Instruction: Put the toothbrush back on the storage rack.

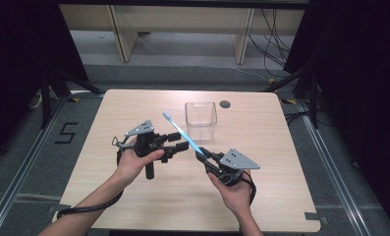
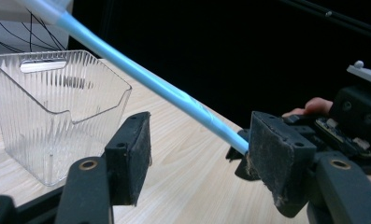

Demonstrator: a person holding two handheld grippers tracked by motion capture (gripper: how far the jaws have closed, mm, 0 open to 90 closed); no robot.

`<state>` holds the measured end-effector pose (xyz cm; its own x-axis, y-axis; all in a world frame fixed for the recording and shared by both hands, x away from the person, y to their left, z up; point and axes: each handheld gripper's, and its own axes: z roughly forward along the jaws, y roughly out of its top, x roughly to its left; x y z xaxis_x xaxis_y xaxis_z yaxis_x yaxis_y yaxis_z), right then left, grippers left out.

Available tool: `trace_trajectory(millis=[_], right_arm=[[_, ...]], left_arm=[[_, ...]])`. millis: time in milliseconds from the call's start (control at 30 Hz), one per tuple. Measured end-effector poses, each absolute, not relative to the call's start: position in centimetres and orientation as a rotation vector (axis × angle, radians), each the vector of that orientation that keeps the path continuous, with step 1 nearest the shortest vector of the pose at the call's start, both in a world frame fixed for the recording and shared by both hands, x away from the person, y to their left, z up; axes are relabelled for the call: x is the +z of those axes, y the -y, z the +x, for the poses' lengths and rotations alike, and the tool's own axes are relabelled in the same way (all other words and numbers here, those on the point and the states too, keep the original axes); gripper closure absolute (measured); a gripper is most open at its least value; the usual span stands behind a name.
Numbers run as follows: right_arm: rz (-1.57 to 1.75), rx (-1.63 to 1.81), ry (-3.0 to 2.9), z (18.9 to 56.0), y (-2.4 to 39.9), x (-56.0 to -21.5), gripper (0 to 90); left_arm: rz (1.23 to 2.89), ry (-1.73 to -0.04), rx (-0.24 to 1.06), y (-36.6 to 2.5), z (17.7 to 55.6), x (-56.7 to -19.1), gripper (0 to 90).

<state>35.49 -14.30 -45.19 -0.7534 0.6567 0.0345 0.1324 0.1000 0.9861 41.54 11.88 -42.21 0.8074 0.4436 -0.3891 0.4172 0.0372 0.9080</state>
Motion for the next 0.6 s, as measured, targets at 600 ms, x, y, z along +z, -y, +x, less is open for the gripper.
trace_trajectory(millis=[600], right_arm=[[0.733, 1.664, -1.942, 35.47, 14.01, -45.28, 78.5]], left_arm=[[1.522, -0.737, -0.003, -11.67, 41.99, -41.85, 47.3]])
